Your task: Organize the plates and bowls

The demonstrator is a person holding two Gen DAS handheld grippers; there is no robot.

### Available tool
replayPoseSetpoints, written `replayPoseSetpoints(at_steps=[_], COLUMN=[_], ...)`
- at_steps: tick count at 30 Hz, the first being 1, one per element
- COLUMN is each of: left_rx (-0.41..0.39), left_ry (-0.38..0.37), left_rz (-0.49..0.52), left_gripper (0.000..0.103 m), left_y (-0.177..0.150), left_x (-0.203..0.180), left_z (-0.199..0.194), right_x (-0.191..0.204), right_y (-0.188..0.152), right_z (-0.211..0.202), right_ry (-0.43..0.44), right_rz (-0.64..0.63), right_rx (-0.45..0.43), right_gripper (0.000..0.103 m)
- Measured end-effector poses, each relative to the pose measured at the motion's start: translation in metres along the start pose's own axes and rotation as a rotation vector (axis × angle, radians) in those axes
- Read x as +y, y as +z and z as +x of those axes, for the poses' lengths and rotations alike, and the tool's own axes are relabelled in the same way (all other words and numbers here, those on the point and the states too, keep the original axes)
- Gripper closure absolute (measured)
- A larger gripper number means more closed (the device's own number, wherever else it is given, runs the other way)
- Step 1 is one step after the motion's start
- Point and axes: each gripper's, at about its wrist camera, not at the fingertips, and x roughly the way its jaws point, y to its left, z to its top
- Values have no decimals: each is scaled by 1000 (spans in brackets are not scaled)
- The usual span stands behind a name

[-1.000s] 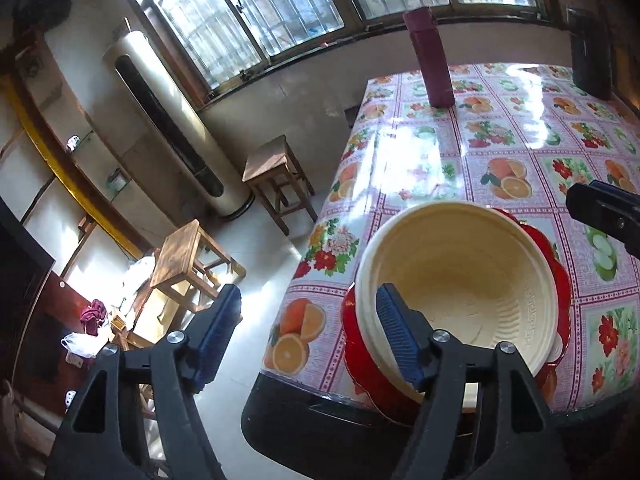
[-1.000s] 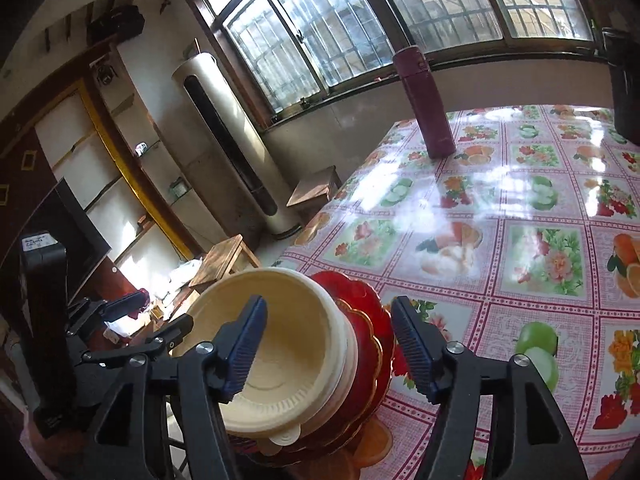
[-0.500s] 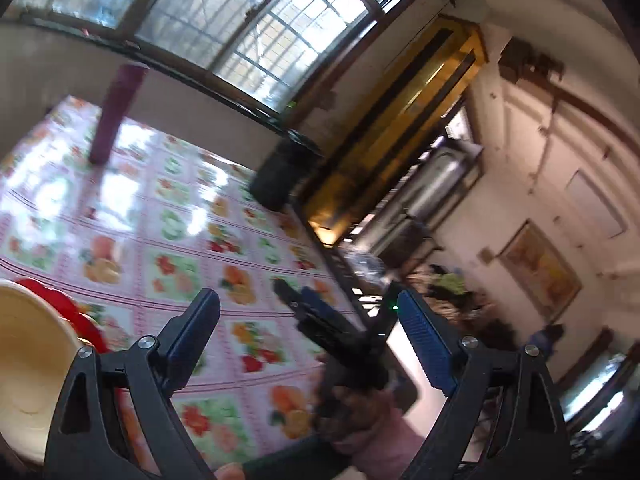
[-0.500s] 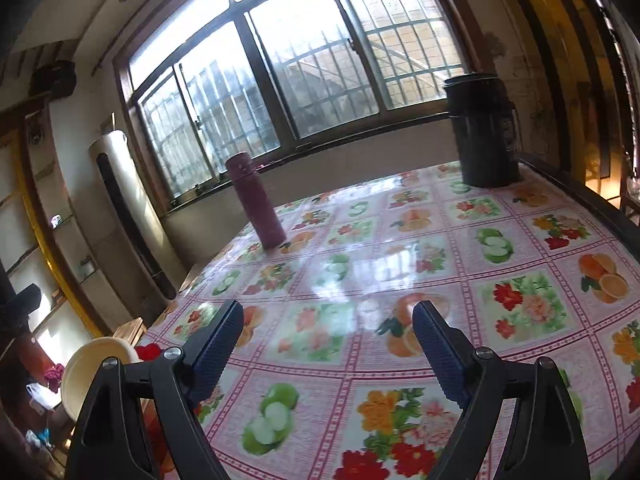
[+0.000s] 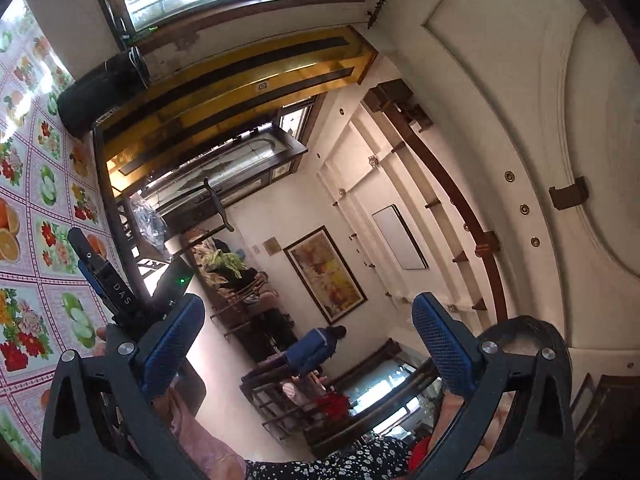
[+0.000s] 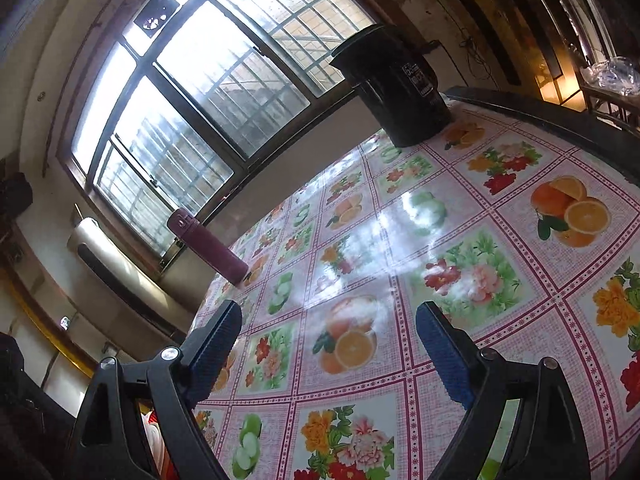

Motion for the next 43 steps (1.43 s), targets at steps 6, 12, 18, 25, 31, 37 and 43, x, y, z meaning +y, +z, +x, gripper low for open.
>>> replayPoseSetpoints(at_steps=[6,12,18,25,31,37,43], left_rx=[48,-86,-101,-107,-19,5,2], left_ry=[79,1032,1540,1689,1737,1747,1750], left_rz=[29,470,484,348,229,192,185], left_gripper=[0,0,0,0,0,0,0], left_y=[2,-16,-24,-23,-21,-21,-13], left_x=[6,22,111,150,178,184,189], left_z=[17,41,44,19,12,17,18], right_x=[1,-7,-21,-33,-36,-27,-21], right_y=[0,3,3,-5,-13,-19,-22], right_z=[0,-5,7,35,49,56,60], right_ry=[25,-95,-419,-512,-520,-508,-496], right_rz=[15,30,5,-38,-52,-107,-141], right_rx=[14,-55,-75,38,110,129,144], right_gripper=[12,11,10,10,10,10,10])
